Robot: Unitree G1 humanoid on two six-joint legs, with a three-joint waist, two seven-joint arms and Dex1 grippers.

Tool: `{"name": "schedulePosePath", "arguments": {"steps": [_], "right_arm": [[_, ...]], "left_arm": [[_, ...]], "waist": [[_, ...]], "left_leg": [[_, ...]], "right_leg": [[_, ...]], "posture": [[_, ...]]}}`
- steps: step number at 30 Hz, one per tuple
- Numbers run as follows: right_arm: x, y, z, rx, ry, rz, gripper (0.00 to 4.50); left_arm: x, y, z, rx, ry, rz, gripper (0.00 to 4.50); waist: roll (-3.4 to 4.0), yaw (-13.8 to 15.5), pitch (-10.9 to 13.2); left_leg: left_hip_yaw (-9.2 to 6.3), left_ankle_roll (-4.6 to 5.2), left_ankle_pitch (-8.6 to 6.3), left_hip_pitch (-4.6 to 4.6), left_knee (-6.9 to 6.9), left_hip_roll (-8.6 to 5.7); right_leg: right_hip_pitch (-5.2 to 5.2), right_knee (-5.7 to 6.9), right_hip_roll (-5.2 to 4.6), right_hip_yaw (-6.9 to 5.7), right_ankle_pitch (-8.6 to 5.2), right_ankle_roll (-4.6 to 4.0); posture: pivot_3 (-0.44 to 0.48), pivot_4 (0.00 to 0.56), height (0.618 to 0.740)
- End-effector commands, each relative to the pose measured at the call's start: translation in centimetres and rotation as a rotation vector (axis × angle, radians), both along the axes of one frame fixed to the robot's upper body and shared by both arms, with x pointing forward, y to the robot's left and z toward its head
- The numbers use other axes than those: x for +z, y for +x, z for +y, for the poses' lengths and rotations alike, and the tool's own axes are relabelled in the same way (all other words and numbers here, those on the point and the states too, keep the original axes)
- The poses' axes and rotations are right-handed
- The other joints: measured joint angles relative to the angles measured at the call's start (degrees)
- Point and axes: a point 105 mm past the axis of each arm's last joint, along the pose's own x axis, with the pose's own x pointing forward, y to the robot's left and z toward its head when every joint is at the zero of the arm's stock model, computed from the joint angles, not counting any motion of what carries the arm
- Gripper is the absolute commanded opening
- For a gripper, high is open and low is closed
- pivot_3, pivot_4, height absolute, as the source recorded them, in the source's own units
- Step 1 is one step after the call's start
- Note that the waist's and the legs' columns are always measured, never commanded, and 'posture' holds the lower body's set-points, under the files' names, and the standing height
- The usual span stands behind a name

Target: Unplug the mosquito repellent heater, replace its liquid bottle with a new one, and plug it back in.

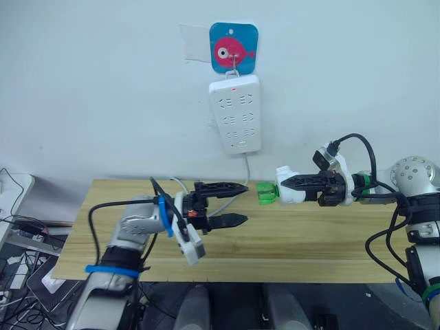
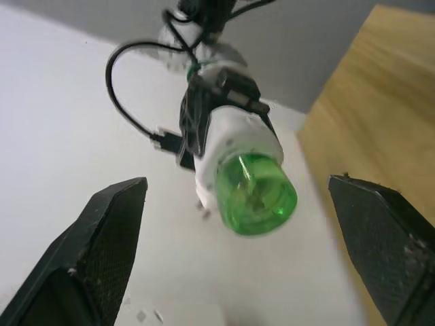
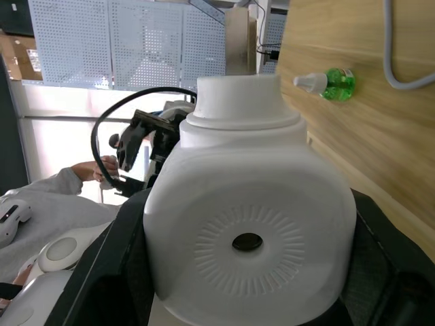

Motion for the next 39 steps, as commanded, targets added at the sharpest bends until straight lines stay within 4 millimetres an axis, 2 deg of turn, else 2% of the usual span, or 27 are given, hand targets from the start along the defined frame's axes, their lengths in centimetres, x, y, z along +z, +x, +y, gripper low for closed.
{"name": "schedulePosePath", "arguments": {"steps": [1,6,17,28,39], "right_arm": [[1.4,-0.2,0.2,0.024,0.041,-0.029,2.99],[1.6,-0.5,0.2,0.036,0.051,-0.031,2.99],[1.4,-1.0,0.5,0.054,0.056,-0.024,2.99],[1.3,-1.0,0.5,0.048,0.05,-0.024,2.99],[1.2,-0.9,0.5,0.044,0.047,-0.026,2.99]], "left_arm": [[0.3,0.4,-0.4,0.002,-0.019,-0.091,4.46],[-0.1,1.2,-1.0,0.023,-0.008,-0.112,4.46],[0.7,2.7,-1.9,0.076,-0.034,-0.169,4.46],[1.6,2.2,-2.9,0.027,-0.084,-0.228,4.46],[1.6,1.8,-3.2,-0.005,-0.089,-0.235,4.46]], "waist": [[0.0,-0.3,0.0],[0.0,-0.4,0.0],[0.0,-0.5,0.0],[0.0,-0.6,0.0],[0.0,-0.6,0.0]], "left_leg": [[0.0,0.0,0.0,-0.04,-0.01,0.01],[-0.04,0.03,-0.01,-0.17,-0.01,0.02],[-0.1,0.05,-0.01,-0.17,-0.01,0.05],[-0.11,0.05,-0.01,-0.16,-0.03,0.06],[-0.09,0.05,-0.01,-0.17,-0.03,0.05]], "right_leg": [[0.01,-0.15,0.0,0.0,0.07,0.12],[-0.03,-0.24,-0.07,-0.05,0.09,0.15],[-0.03,-0.16,-0.06,-0.11,0.1,0.15],[-0.03,-0.15,-0.08,-0.11,0.1,0.15],[-0.03,-0.15,-0.07,-0.11,0.1,0.15]], "posture": [[-0.062,0.22,0.74],[-0.07,0.223,0.74],[-0.073,0.224,0.74],[-0.079,0.223,0.74],[-0.085,0.219,0.74]]}}
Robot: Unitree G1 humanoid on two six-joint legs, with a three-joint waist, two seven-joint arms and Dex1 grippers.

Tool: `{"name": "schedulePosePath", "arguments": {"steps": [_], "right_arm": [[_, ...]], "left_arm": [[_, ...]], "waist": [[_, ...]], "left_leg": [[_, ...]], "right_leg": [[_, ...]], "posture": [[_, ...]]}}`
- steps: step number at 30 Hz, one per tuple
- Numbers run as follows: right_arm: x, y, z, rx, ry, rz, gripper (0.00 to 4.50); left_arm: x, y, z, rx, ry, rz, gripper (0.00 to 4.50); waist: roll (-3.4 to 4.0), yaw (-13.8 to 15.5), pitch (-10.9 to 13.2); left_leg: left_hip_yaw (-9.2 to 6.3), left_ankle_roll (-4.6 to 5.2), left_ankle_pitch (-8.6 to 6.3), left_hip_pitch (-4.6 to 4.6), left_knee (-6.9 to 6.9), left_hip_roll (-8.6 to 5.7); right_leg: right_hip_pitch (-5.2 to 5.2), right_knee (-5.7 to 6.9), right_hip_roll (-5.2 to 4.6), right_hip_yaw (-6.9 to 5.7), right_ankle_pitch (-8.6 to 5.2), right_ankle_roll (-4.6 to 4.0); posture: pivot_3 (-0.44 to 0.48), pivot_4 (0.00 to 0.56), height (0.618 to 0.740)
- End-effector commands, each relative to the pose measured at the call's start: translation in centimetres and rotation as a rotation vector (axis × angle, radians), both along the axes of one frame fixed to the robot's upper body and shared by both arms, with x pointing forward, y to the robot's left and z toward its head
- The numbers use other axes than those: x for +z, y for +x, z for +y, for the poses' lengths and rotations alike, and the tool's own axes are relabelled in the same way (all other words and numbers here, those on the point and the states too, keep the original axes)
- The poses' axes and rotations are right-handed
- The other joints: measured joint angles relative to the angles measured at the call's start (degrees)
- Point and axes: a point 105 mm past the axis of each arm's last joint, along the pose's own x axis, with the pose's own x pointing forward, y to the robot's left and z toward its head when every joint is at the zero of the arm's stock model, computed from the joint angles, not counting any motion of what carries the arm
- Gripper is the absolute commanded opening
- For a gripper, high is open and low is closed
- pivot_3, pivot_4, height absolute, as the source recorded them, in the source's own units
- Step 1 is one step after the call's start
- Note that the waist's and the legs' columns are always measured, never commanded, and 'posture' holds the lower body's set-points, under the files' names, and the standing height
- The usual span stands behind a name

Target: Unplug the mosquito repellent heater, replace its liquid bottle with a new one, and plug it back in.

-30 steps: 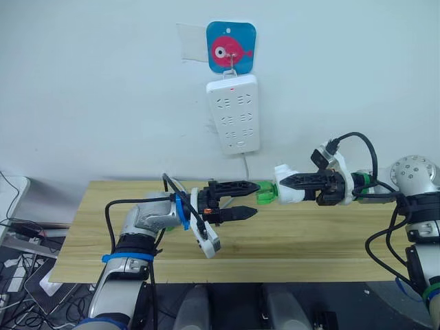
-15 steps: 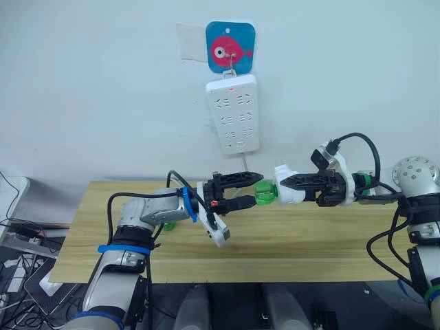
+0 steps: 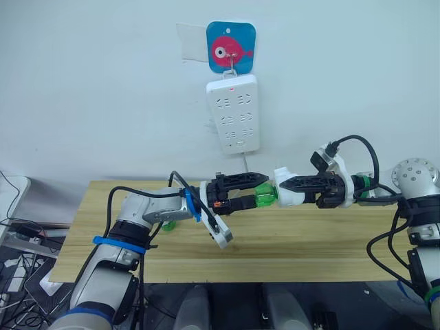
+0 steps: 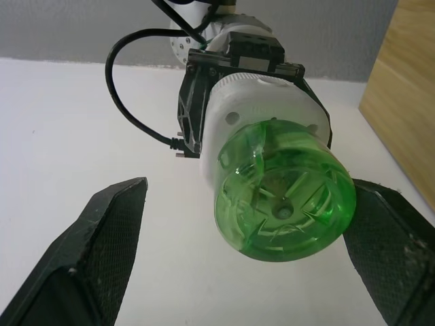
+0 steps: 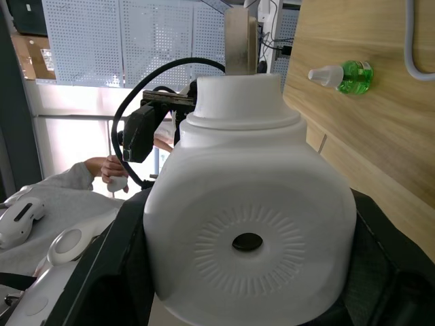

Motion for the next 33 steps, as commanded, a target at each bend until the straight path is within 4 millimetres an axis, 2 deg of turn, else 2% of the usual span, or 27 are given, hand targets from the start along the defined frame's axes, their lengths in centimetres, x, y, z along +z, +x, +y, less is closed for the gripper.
{"name": "schedulePosePath", "arguments": {"steps": [1,2,4,9,15,17,19,22,23,27,31,33], "right_arm": [[1.3,-0.3,0.2,0.022,0.031,-0.042,2.99],[1.3,-0.3,0.2,0.022,0.032,-0.043,2.99],[1.3,-0.3,0.2,0.023,0.032,-0.044,2.99],[1.3,-0.3,0.2,0.023,0.03,-0.044,2.99],[1.3,-0.2,0.2,0.024,0.026,-0.045,2.99],[1.3,-0.3,0.1,0.026,0.018,-0.05,2.99],[1.2,-0.4,0.0,0.025,0.009,-0.053,2.99],[1.1,-0.8,-0.3,0.034,-0.001,-0.052,2.99],[1.1,-0.9,-0.3,0.038,-0.006,-0.053,2.99],[1.2,-1.1,-0.8,0.036,-0.018,-0.06,2.99],[1.2,-1.1,-0.9,0.032,-0.022,-0.064,2.99],[1.1,-1.2,-0.7,0.04,-0.021,-0.066,2.99]], "left_arm": [[1.0,-0.7,-0.4,-0.049,-0.025,-0.039,4.46],[1.0,-0.8,-0.4,-0.054,-0.025,-0.037,4.09],[0.8,-0.9,-0.5,-0.064,-0.02,-0.033,3.65],[0.5,-1.1,-0.6,-0.075,-0.012,-0.017,2.24],[0.9,-0.6,-0.3,-0.064,-0.071,0.079,2.2],[1.7,-1.8,-0.5,-0.159,-0.133,0.201,2.2],[2.0,-1.7,-0.9,-0.16,-0.146,0.338,2.2],[3.4,-2.2,-2.2,-0.202,-0.17,0.641,2.2],[4.6,-2.0,-2.4,-0.222,-0.232,0.816,2.2],[6.6,-1.6,-1.7,-0.328,-0.297,1.383,2.2],[6.9,0.1,0.0,-0.457,-0.425,2.024,2.2],[5.5,0.8,1.1,-0.535,-0.457,2.312,2.2]], "waist": [[0.0,0.0,0.0],[0.0,0.0,0.0],[0.0,0.0,0.0],[0.0,0.0,0.0],[0.0,0.0,0.0],[0.0,0.0,0.0],[0.01,-0.1,0.0],[0.01,0.0,0.0],[0.01,-0.1,0.0],[0.01,-0.4,0.0],[0.0,-1.0,0.0],[-0.01,-1.3,0.0]], "left_leg": [[0.0,0.0,0.0,0.0,0.0,0.0],[0.0,0.0,0.0,0.0,0.0,0.0],[0.0,0.0,0.0,0.0,0.0,0.0],[0.01,0.0,0.0,0.0,0.0,0.0],[0.01,0.0,0.0,0.0,0.0,0.0],[0.01,0.0,0.0,0.0,0.0,0.0],[-0.02,0.0,0.0,0.0,0.01,0.02],[-0.14,0.0,0.0,-0.01,0.02,0.02],[-0.21,0.0,0.0,-0.02,0.03,0.01],[-0.42,0.0,0.0,-0.03,0.07,0.03],[-0.6,0.02,0.01,0.05,0.1,0.02],[-0.59,0.02,0.02,0.13,0.11,-0.01]], "right_leg": [[0.0,0.0,0.0,0.0,0.0,0.0],[0.0,0.0,0.0,0.0,0.0,0.0],[0.0,0.0,0.0,-0.01,0.0,0.0],[0.0,0.0,0.0,0.0,0.0,0.0],[0.0,0.01,0.0,0.0,0.0,0.0],[0.0,0.02,0.0,0.0,0.0,0.0],[-0.02,0.03,0.0,0.0,0.0,0.0],[-0.02,0.03,0.0,0.0,0.0,0.0],[-0.02,0.02,-0.01,0.0,0.0,0.0],[-0.01,-0.01,-0.03,-0.01,0.0,0.0],[0.03,0.11,0.15,-0.11,-0.01,0.01],[0.07,0.17,0.24,-0.1,-0.02,0.02]], "posture": [[-0.086,0.219,0.74],[-0.086,0.219,0.74],[-0.086,0.218,0.74],[-0.084,0.218,0.74],[-0.082,0.22,0.74],[-0.082,0.22,0.74],[-0.081,0.22,0.74],[-0.083,0.216,0.74],[-0.087,0.216,0.74],[-0.092,0.211,0.74],[-0.087,0.211,0.74],[-0.087,0.211,0.74]]}}
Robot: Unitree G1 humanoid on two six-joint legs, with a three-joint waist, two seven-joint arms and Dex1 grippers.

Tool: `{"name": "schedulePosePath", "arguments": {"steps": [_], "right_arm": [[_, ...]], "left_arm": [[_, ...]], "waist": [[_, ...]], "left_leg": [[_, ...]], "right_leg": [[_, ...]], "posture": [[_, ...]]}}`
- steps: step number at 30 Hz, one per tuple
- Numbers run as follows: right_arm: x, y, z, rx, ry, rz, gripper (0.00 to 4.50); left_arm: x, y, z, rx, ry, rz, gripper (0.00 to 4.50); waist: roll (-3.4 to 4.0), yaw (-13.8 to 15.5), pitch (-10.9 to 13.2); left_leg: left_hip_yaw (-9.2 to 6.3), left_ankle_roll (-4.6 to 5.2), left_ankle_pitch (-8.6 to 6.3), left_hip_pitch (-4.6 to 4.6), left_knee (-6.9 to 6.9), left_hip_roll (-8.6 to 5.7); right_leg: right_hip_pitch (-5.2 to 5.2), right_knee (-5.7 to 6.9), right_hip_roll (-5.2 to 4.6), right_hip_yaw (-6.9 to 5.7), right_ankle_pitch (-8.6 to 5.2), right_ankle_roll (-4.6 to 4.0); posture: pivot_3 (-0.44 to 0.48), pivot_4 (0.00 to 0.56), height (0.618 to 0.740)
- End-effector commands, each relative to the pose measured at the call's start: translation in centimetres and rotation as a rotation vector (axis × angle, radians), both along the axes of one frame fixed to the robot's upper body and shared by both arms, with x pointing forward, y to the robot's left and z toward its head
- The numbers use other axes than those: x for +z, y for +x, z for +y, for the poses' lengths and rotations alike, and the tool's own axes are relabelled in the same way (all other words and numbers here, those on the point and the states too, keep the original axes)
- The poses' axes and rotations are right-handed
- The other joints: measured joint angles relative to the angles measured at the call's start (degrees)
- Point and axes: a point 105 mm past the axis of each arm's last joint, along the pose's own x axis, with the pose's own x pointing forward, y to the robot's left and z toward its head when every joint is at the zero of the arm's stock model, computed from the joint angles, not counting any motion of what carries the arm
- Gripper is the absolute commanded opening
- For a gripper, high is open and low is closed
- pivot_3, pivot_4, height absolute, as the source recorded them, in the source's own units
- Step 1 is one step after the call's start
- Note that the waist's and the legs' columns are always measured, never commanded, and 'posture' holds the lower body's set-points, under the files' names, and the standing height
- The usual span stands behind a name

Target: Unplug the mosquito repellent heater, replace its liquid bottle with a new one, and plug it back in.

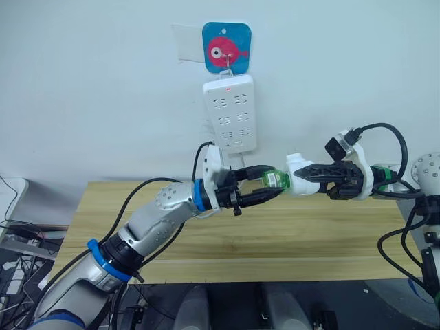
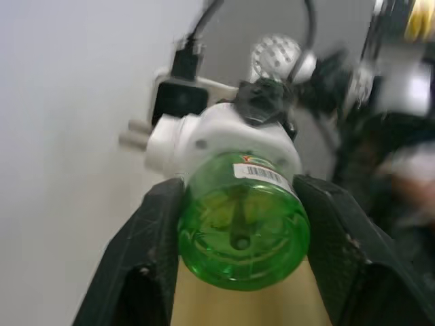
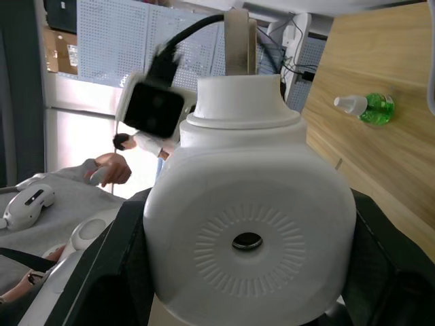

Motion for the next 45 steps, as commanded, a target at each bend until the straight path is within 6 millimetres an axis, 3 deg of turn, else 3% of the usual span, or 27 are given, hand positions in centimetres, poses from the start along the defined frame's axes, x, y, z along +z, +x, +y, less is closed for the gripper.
{"name": "schedulePosePath", "arguments": {"steps": [1,4,7,10,25,30,32,34,39,45], "right_arm": [[-1.5,-0.8,0.5,0.036,-0.075,0.035,2.99],[-1.7,-1.0,0.7,0.049,-0.079,0.031,2.99],[-1.7,-0.8,0.7,0.04,-0.085,0.031,2.99],[-1.8,-0.4,0.2,0.004,-0.101,0.031,2.99],[-2.6,1.4,-2.2,-0.151,-0.188,0.02,2.99],[-5.7,3.6,-6.0,-0.337,-0.471,-0.058,2.99],[-9.8,4.1,-10.9,-0.427,-0.863,-0.103,2.99],[-11.5,3.9,-14.4,-0.455,-1.095,-0.117,2.99],[-13.2,2.9,-18.1,-0.421,-1.299,-0.105,2.99],[-14.6,2.8,-18.8,-0.41,-1.328,-0.079,2.99]], "left_arm": [[1.9,1.2,2.8,-0.073,-0.204,0.362,2.2],[-0.2,1.6,3.4,-0.116,-0.252,0.612,2.2],[-1.4,0.7,3.5,-0.164,-0.243,0.714,2.2],[-1.5,-0.4,4.1,-0.191,-0.249,0.758,2.2],[-2.8,-1.5,6.0,-0.092,-0.251,0.806,2.2],[-2.8,-1.7,6.4,-0.06,-0.251,0.786,2.2],[-3.1,-2.5,6.3,-0.068,-0.23,0.782,2.2],[-3.4,-3.0,6.2,-0.07,-0.219,0.781,2.2],[-3.7,-3.4,5.9,-0.058,-0.215,0.774,2.2],[-3.7,-3.8,5.5,-0.058,-0.219,0.764,2.2]], "waist": [[0.0,-0.3,0.0],[-0.01,-0.4,0.0],[-0.03,-0.4,0.0],[-0.02,-0.4,0.0],[-0.04,-0.2,0.1],[-0.03,-0.2,0.1],[-0.05,-0.2,0.1],[-0.03,0.0,0.2],[-0.04,-0.2,1.2],[-0.07,-0.2,1.4]], "left_leg": [[0.0,0.0,0.0,0.03,0.0,-0.01],[0.05,0.0,0.0,0.09,0.0,-0.09],[0.09,-0.01,0.0,0.1,0.01,-0.07],[0.05,-0.02,0.01,0.18,0.01,-0.03],[0.4,-0.03,0.01,0.23,0.04,-0.01],[0.49,-0.03,0.01,0.25,0.04,-0.04],[0.51,-0.03,0.01,0.24,0.02,-0.03],[0.5,-0.04,0.01,0.22,0.0,-0.02],[0.58,-0.06,0.02,0.27,0.0,-0.07],[0.54,-0.05,0.02,0.3,-0.01,-0.04]], "right_leg": [[0.01,0.01,0.04,0.01,0.0,0.0],[0.02,0.04,0.24,0.04,-0.01,0.0],[-0.1,0.29,0.29,0.11,-0.09,-0.14],[-0.1,0.45,0.34,0.1,-0.14,-0.24],[-0.1,0.55,0.39,0.16,-0.17,-0.3],[-0.1,0.55,0.36,0.2,-0.18,-0.3],[-0.1,0.5,0.36,0.21,-0.18,-0.3],[-0.09,0.4,0.35,0.2,-0.18,-0.29],[-0.13,0.47,0.23,0.38,-0.18,-0.29],[-0.12,0.51,0.25,0.33,-0.19,-0.29]], "posture": [[-0.087,0.211,0.74],[-0.083,0.211,0.74],[-0.086,0.213,0.74],[-0.09,0.218,0.74],[-0.073,0.232,0.74],[-0.062,0.242,0.74],[-0.058,0.248,0.74],[-0.053,0.252,0.74],[-0.037,0.264,0.74],[-0.022,0.274,0.74]]}}
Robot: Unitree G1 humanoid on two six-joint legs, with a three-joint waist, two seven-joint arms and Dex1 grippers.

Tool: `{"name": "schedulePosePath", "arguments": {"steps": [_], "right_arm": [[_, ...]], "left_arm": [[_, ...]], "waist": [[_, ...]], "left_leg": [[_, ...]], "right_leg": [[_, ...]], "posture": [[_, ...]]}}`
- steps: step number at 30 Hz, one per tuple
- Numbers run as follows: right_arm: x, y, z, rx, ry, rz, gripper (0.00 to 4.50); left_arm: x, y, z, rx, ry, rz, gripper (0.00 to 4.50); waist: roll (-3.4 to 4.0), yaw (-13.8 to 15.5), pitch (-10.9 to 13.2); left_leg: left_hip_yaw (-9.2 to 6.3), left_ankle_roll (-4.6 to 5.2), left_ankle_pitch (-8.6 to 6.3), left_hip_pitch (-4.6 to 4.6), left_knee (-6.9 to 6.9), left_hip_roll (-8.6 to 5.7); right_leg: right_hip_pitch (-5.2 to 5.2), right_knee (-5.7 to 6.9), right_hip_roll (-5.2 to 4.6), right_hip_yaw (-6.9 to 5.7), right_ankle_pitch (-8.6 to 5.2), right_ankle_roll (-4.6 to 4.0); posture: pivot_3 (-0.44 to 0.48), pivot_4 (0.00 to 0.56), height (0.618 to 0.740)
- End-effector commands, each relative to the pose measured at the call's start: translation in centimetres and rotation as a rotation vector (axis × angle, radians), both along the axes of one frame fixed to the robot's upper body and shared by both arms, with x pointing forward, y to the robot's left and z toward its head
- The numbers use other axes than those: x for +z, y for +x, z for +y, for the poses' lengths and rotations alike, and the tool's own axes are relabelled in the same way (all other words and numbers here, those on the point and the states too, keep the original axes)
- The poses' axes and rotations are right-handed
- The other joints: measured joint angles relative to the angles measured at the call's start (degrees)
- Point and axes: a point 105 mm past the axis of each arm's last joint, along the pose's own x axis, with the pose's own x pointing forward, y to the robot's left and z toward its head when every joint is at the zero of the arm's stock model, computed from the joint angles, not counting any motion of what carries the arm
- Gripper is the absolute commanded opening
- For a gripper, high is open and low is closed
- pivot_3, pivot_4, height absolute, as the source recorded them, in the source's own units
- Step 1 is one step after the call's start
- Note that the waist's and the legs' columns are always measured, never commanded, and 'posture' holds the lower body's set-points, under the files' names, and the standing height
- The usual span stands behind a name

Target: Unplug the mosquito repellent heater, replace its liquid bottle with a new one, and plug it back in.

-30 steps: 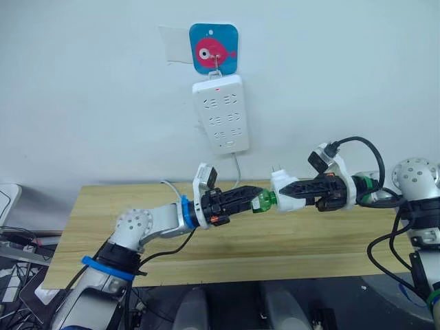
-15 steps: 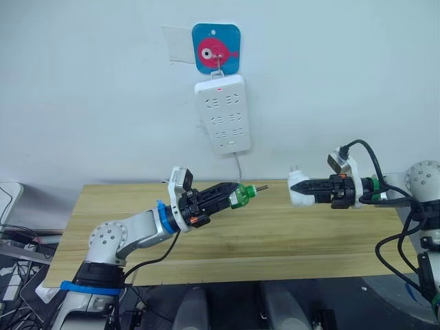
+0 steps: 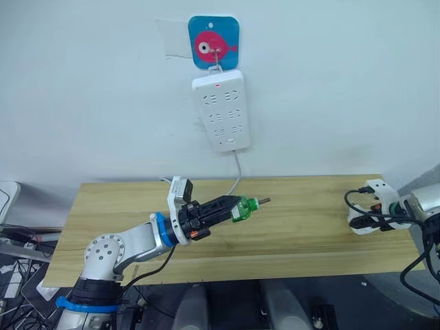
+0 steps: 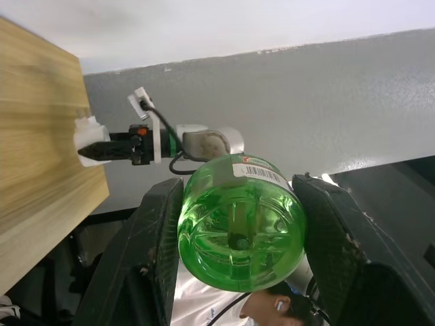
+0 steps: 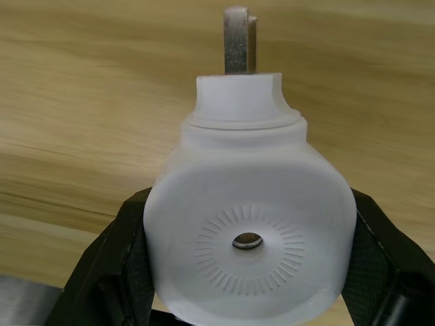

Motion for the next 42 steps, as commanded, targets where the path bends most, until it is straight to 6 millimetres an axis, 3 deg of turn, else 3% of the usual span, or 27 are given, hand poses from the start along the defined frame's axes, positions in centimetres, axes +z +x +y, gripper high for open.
{"name": "schedulePosePath", "arguments": {"steps": [1,17,21,23,28,33,36,41,42], "right_arm": [[0.1,0.4,-0.3,-0.006,0.0,-0.013,2.99],[-1.0,1.5,-0.1,-0.105,0.039,-0.04,2.99],[-1.0,1.6,-0.1,-0.109,0.038,-0.045,4.38],[-0.7,1.6,-0.2,-0.112,0.038,-0.049,4.47],[1.9,2.0,-0.2,-0.119,0.085,-0.069,4.47],[6.1,1.9,-0.5,-0.125,0.117,-0.106,4.47],[9.8,1.8,-0.2,-0.108,0.158,-0.164,4.47],[12.7,2.1,2.1,0.008,0.282,-0.311,4.47],[13.2,2.1,3.5,0.04,0.382,-0.361,4.47]], "left_arm": [[0.8,-0.6,-0.3,-0.007,-0.017,-0.039,2.2],[0.7,-0.8,0.0,-0.017,0.005,-0.043,2.2],[0.8,-0.6,0.1,-0.019,0.003,-0.049,2.2],[0.8,-0.6,0.1,-0.025,0.004,-0.049,2.2],[0.5,-0.8,0.3,-0.033,0.006,-0.043,2.2],[0.2,-0.8,0.1,-0.045,0.003,-0.04,2.2],[0.2,-0.5,-0.1,-0.053,-0.004,-0.048,2.2],[0.4,0.3,-0.5,-0.03,-0.014,-0.084,2.2],[0.6,0.8,-0.7,-0.002,-0.018,-0.115,2.2]], "waist": [[-0.07,0.0,0.1],[-0.16,0.3,1.1],[-0.23,0.3,1.2],[-0.23,0.3,1.3],[-0.12,0.1,1.4],[0.05,-0.1,1.5],[0.05,-0.3,1.5],[0.04,-0.6,1.5],[0.02,-0.6,1.5]], "left_leg": [[-0.01,0.0,0.0,0.0,0.0,0.0],[-0.09,0.0,0.0,-0.01,0.0,-0.01],[-0.09,0.0,0.0,-0.02,0.0,-0.01],[-0.1,0.0,0.0,-0.02,0.0,-0.01],[-0.09,0.0,0.0,-0.03,0.0,-0.01],[-0.09,-0.01,0.0,-0.04,0.0,-0.03],[-0.09,-0.01,0.0,-0.06,-0.02,-0.04],[-0.05,-0.01,0.0,-0.11,-0.03,-0.08],[-0.03,-0.02,0.0,-0.12,-0.03,-0.09]], "right_leg": [[0.0,0.0,0.0,0.01,0.0,0.0],[0.02,-0.01,-0.18,0.01,0.0,0.0],[0.02,-0.02,-0.2,0.0,0.0,0.0],[0.03,-0.04,-0.22,-0.01,0.0,0.0],[0.02,-0.03,-0.28,0.01,0.0,0.0],[0.0,-0.04,-0.38,0.03,-0.01,0.02],[-0.01,-0.09,-0.37,-0.02,-0.02,0.04],[0.0,-0.16,-0.34,-0.1,-0.02,0.05],[0.02,-0.18,-0.34,-0.1,-0.02,0.05]], "posture": [[-0.02,0.275,0.74],[-0.019,0.29,0.74],[-0.021,0.292,0.74],[-0.03,0.291,0.74],[-0.064,0.281,0.74],[-0.105,0.267,0.74],[-0.128,0.257,0.74],[-0.157,0.248,0.74],[-0.158,0.248,0.74]]}}
